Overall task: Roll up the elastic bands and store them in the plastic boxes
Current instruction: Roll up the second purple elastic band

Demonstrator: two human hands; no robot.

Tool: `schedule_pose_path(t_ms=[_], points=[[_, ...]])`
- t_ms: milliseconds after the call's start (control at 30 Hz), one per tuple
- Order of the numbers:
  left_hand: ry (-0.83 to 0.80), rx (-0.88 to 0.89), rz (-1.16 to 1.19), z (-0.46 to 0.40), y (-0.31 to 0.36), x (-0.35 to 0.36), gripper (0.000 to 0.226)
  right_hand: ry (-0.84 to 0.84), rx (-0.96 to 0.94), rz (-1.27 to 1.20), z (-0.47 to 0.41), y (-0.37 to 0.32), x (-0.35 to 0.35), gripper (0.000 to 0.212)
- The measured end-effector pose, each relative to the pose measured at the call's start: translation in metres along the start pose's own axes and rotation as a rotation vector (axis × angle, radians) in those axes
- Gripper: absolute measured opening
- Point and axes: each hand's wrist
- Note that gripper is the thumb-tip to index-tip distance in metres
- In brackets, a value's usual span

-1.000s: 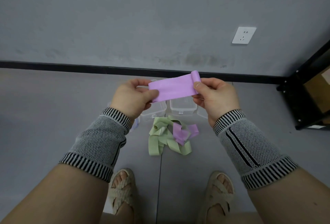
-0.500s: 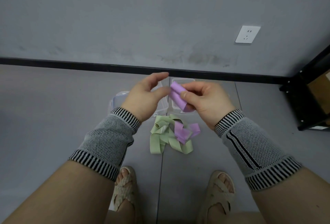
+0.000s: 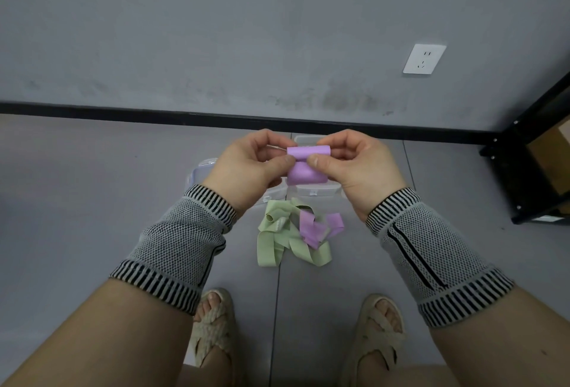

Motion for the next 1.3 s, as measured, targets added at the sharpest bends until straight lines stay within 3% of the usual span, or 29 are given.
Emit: schedule_pose_path(t_ms=[200,333,700,833,933,1033,1133,1233,1300], points=[[0.059,-0.015,0.078,-0.001,0.000,0.003,0.013,0.013,-0.063,0.019,0.002,0.000,0.005,0.028],[0.129,0.005,0.087,-0.002,-0.001,0.000,0.016,0.114,-0.082,0.005,0.003,-0.001,0.004,0.016],[0.100,-0.020,0.113,0.000,0.000,0.005,0.010,0.184,-0.105,-0.004,0.002,-0.002,0.008,0.017],[0.071,-0.015,0.061,-0.001,0.000,0.002,0.007,0.066,-0.043,-0.169,0.000,-0.002,0.003,0.015],[0.059,0.012,-0.064,-0.001,-0.002,0.000,0.007,-0.107,-0.123,0.080,0.002,-0.003,0.000,0.027],[0.064,0.025,-0.093,-0.001,-0.003,-0.001,0.005,-0.169,-0.142,0.202,0.004,-0.002,0.002,0.026],[0.085,0.006,-0.022,0.000,0.000,0.003,0.004,-0.117,-0.149,0.223,0.001,-0.001,0.000,0.020],[0.084,-0.025,0.092,0.001,0.003,0.005,0.011,-0.012,-0.091,0.066,-0.004,0.002,-0.004,0.018],[0.069,-0.002,0.036,0.001,0.002,0.004,0.018,0.041,-0.034,-0.061,-0.006,0.002,-0.006,0.016]])
Point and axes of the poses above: each hand's wrist, its own z-axis away from the middle knuckle, its own x-axis out of the palm, y = z × x, and after that the axes turned 8 degrees about -z, right-handed
